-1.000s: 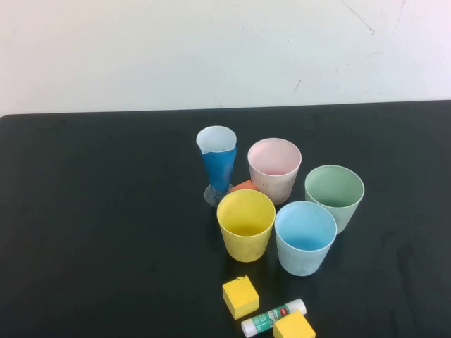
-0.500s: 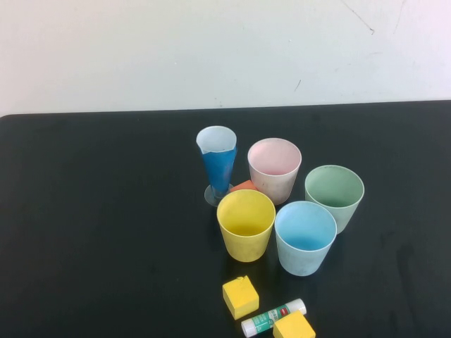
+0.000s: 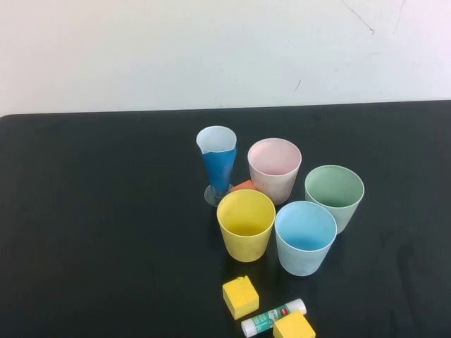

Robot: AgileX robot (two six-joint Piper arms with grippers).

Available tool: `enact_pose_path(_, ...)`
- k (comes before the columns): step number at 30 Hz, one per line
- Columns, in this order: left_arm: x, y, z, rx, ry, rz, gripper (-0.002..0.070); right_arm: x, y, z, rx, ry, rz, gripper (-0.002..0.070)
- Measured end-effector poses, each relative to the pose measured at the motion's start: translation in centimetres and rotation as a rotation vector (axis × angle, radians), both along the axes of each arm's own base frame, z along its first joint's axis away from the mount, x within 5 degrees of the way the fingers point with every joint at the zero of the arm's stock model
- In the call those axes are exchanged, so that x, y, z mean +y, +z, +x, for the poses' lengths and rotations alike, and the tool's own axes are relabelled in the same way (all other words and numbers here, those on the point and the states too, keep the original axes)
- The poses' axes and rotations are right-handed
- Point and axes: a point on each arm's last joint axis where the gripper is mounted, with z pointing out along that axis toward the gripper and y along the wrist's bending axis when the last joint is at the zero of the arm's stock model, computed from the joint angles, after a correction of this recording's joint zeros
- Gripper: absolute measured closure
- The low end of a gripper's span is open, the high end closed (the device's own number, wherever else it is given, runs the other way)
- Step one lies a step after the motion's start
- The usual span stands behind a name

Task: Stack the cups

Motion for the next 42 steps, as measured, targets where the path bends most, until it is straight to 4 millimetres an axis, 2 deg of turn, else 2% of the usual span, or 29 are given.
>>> enact_pose_path(15, 0.0, 0.0, 0.0, 0.000, 0.000, 0.000, 0.0678, 0.0, 0.0, 0.0, 0.000, 0.000, 0.000, 0.0679)
enact_pose_path(18, -0.1, 0.0, 0.0, -0.008, -0.004, -0.047, 0.0678, 0.0, 0.0, 0.0, 0.000, 0.000, 0.000, 0.0679)
enact_pose_path(21, -0.4, 0.3, 0.1, -0.041, -0.009, -0.148, 0.0678, 0.0, 0.0, 0.0, 0.000, 0.001, 0.008, 0.0679)
enact_pose_path(25, -0.8, 1.0, 0.2, -0.125, -0.007, -0.378, 0.0678, 0.3, 0.0, 0.0, 0.003, 0.003, 0.099, 0.0679)
enact_pose_path(27, -0.9, 1.4, 0.3, -0.160, -0.003, -0.509, 0.0678, 0.7, 0.0, 0.0, 0.003, 0.004, 0.224, 0.0679)
enact_pose_path(30, -1.0, 1.8, 0.3, -0.191, 0.003, -0.705, 0.0678, 1.5, 0.3, 0.0, 0.010, 0.006, 0.525, 0.0679)
enact_pose_path(33, -1.1, 2.0, 0.3, -0.208, 0.008, -0.828, 0.0678, 2.1, 0.7, 0.0, 0.010, 0.015, 0.740, 0.0679)
enact_pose_path(35, -1.1, 2.1, 0.3, -0.216, 0.013, -0.908, 0.0678, 2.1, 0.8, 0.0, 0.000, 0.019, 0.756, 0.0679)
enact_pose_path(37, -1.1, 2.2, 0.3, -0.224, 0.018, -0.971, 0.0678, 2.0, 0.9, 0.0, -0.017, 0.031, 0.702, 0.0679)
enact_pose_path(39, -1.1, 2.3, 0.3, -0.229, 0.020, -0.997, 0.0678, 2.0, 0.8, 0.0, -0.027, 0.047, 0.619, 0.0679)
enact_pose_path(42, -1.1, 2.3, 0.3, -0.236, 0.024, -1.011, 0.0678, 1.9, 0.8, 0.0, -0.031, 0.056, 0.584, 0.0679)
